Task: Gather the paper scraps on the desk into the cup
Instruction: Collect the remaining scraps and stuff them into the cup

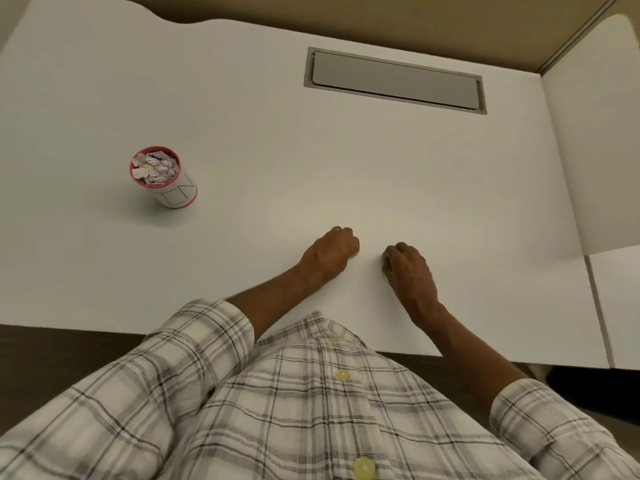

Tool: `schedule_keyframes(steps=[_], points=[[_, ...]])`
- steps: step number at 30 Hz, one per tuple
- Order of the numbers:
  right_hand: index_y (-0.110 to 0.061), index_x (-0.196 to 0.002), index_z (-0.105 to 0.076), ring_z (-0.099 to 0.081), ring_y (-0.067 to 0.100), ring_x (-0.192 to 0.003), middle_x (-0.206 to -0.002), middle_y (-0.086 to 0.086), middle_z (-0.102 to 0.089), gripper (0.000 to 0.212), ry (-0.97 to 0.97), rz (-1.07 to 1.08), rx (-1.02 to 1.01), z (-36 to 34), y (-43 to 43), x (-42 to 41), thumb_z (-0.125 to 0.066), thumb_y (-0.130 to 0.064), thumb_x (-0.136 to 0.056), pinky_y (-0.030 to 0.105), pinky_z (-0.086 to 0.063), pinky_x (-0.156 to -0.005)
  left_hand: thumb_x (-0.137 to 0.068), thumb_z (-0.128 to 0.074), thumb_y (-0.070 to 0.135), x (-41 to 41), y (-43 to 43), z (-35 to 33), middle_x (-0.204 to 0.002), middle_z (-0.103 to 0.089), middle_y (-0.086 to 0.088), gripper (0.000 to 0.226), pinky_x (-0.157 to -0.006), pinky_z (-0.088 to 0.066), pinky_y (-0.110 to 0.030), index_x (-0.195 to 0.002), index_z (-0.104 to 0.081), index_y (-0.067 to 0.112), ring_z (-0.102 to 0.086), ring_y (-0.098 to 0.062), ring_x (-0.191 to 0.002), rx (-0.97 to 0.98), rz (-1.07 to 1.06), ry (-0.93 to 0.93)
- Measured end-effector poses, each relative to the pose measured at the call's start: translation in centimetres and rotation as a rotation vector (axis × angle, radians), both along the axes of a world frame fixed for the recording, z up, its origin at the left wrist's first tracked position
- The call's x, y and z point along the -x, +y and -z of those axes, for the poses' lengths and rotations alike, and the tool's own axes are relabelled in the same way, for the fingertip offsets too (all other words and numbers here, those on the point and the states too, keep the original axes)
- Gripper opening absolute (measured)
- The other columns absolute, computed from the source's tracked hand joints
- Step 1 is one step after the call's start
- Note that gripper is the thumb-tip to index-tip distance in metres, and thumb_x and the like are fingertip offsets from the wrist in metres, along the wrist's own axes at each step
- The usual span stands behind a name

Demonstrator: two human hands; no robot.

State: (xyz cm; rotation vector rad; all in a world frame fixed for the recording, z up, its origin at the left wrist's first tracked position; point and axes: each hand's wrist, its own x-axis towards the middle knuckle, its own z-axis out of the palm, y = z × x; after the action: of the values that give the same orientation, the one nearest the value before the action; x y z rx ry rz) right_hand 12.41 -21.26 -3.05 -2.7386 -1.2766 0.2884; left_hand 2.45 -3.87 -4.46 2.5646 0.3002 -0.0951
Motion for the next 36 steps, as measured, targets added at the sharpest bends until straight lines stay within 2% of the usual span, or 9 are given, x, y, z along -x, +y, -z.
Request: schedule_keyframes(steps=[4, 8, 12, 15, 18, 21, 26, 31, 36], points=[[-0.005, -0.09, -0.066, -0.059, 0.025, -0.075, -0.087, 0.009, -0.064, 0.004, 0.118, 0.097, -0.16, -0.1, 2.9, 0.0, -0.062, -0.005, -0.09, 0.034, -0.048, -0.064, -0.093, -0.055, 0.008, 2.2, 2.6, -0.9, -0.101, -0.066, -0.002, 0.019, -0.08, -0.053, -0.032, -0.096, -0.074, 0.013, -0.064, -0.018, -0.092, 0.223, -0.268, 0.003], [-0.013, -0.094, -0.074, -0.063, 0.006, -0.074, -0.088, -0.003, -0.073, 0.009, 0.473, 0.382, -0.39, -0.7, 8.8, 1.6, -0.069, -0.012, -0.087, 0.012, -0.044, -0.063, -0.093, -0.061, 0.015, 6.7, 7.2, -2.9, -0.095, -0.071, 0.004, 0.015, -0.075, -0.05, -0.016, -0.095, -0.076, 0.018, -0.064, -0.007, -0.086, 0.267, -0.523, -0.123], [-0.013, -0.089, -0.077, -0.07, 0.006, -0.075, -0.086, -0.002, -0.077, 0.009, 0.775, 0.439, -0.543, -2.7, 16.6, 4.2, -0.074, -0.016, -0.082, 0.021, -0.052, -0.071, -0.092, -0.065, 0.013, 11.3, 13.7, -6.2, -0.096, -0.073, 0.0, 0.012, -0.074, -0.054, -0.021, -0.097, -0.075, 0.013, -0.067, -0.013, -0.08, 0.222, -0.743, -0.262], [-0.017, -0.083, -0.077, -0.075, 0.011, -0.08, -0.081, -0.004, -0.078, 0.006, 0.856, 0.27, -0.58, -5.4, 23.2, 6.9, -0.073, -0.019, -0.08, 0.025, -0.057, -0.071, -0.091, -0.066, 0.016, 14.4, 18.9, -8.8, -0.098, -0.075, -0.001, 0.013, -0.069, -0.045, -0.005, -0.098, -0.076, 0.013, -0.065, -0.01, -0.081, 0.102, -0.864, -0.319], [-0.016, -0.081, -0.078, -0.074, 0.012, -0.078, -0.077, -0.005, -0.077, 0.008, 0.832, 0.09, -0.619, -8.2, 29.5, 9.7, -0.07, -0.016, -0.081, 0.026, -0.057, -0.07, -0.088, -0.066, 0.018, 16.7, 22.9, -10.2, -0.103, -0.075, -0.005, 0.016, -0.078, -0.047, -0.017, -0.1, -0.077, 0.015, -0.065, -0.013, -0.093, -0.026, -0.904, -0.297], [-0.008, -0.091, -0.079, -0.073, 0.015, -0.08, -0.086, 0.003, -0.078, 0.013, 0.74, -0.028, -0.62, -9.5, 34.2, 11.7, -0.067, -0.008, -0.086, 0.031, -0.06, -0.078, -0.091, -0.065, 0.014, 17.4, 25.2, -10.2, -0.107, -0.075, -0.01, 0.02, -0.086, -0.054, -0.031, -0.106, -0.077, 0.011, -0.068, -0.022, -0.098, -0.066, -0.864, -0.229], [-0.003, -0.102, -0.077, -0.072, 0.02, -0.095, -0.102, 0.008, -0.078, 0.02, 0.592, -0.158, -0.522, -9.4, 37.4, 13.5, -0.06, -0.008, -0.094, 0.032, -0.057, -0.086, -0.095, -0.06, 0.013, 17.2, 26.7, -9.8, -0.106, -0.075, -0.011, 0.023, -0.079, -0.052, -0.024, -0.111, -0.075, 0.009, -0.069, -0.022, -0.095, -0.08, -0.827, -0.201], [-0.003, -0.116, -0.073, -0.069, 0.021, -0.109, -0.117, 0.01, -0.075, 0.028, 0.569, -0.18, -0.469, -9.0, 37.9, 13.9, -0.05, -0.009, -0.1, 0.03, -0.053, -0.096, -0.095, -0.059, 0.013, 17.4, 27.4, -10.0, -0.119, -0.071, -0.01, 0.028, -0.096, -0.054, -0.031, -0.121, -0.07, 0.009, -0.067, -0.021, -0.11, -0.042, -0.852, -0.259], [-0.002, -0.114, -0.074, -0.071, 0.021, -0.105, -0.113, 0.01, -0.076, 0.033, 0.52, -0.159, -0.515, -9.0, 37.8, 13.6, -0.05, 0.004, -0.092, 0.031, -0.056, -0.095, -0.09, -0.068, 0.013, 17.7, 28.0, -10.5, -0.108, -0.075, -0.006, 0.024, -0.089, -0.056, -0.025, -0.113, -0.074, 0.01, -0.071, -0.017, -0.097, -0.023, -0.833, -0.323]])
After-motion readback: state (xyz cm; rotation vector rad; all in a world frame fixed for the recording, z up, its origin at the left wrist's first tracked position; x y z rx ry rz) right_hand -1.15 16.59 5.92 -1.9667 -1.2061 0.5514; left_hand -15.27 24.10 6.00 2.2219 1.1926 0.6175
